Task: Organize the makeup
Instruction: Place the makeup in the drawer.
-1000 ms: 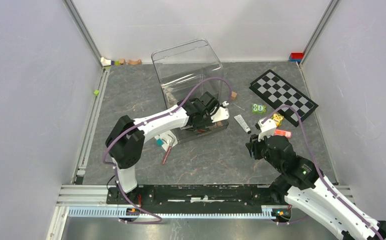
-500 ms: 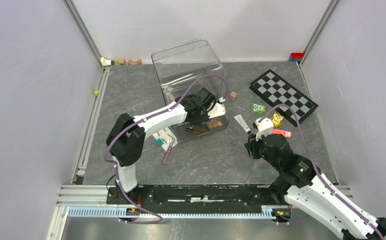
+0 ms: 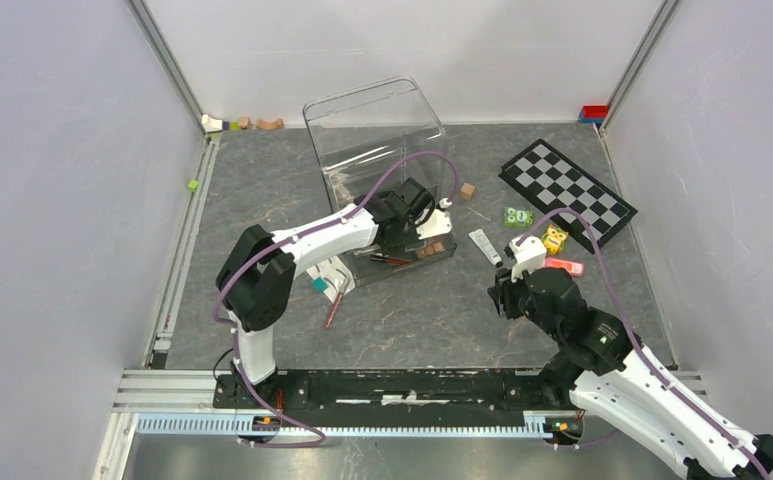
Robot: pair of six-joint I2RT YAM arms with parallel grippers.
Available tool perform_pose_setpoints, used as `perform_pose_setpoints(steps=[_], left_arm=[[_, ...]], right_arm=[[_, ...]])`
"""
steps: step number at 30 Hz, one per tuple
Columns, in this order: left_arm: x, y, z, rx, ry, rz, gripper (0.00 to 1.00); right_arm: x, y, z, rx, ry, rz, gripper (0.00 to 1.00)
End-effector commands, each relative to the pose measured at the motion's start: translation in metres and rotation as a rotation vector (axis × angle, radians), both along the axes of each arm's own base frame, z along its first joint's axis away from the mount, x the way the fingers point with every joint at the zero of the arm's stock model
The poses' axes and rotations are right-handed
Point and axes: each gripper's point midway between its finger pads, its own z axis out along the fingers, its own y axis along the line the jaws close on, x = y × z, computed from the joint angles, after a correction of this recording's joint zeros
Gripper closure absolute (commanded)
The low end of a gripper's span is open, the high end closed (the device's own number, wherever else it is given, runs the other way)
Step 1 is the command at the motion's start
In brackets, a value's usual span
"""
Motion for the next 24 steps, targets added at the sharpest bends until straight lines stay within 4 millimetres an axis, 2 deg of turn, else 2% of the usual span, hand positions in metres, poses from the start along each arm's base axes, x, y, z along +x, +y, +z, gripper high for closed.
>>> perform_pose_setpoints(steps=[1,8,11,18,24], left_arm=[[0.018,-0.007,0.037,-0.055,-0.102,0.005,0.31],[0.015,-0.008,0.049,-0.083,-0.103,0.019,0.28],[0.007,-0.016,0.060,-0.110,-0.090,0.015,0.29],[-0.015,-0.037,0.100,-0.233,-0.068,-0.003,0.28],[-0.032,-0.042,0.146,-0.390,-0.079,0.014,0.28]], right_arm=[[0.006,0.010,0.028,0.065,-0.055,0.012,0.60],[0.008,0.013,0.029,0.069,-0.052,0.015,0.59],[0.009,0.015,0.034,0.081,-0.056,0.018,0.59],[0.016,0.013,0.058,0.091,-0.093,-0.014,0.58],[0.022,0.001,0.059,0.086,-0.103,-0.102,0.52]])
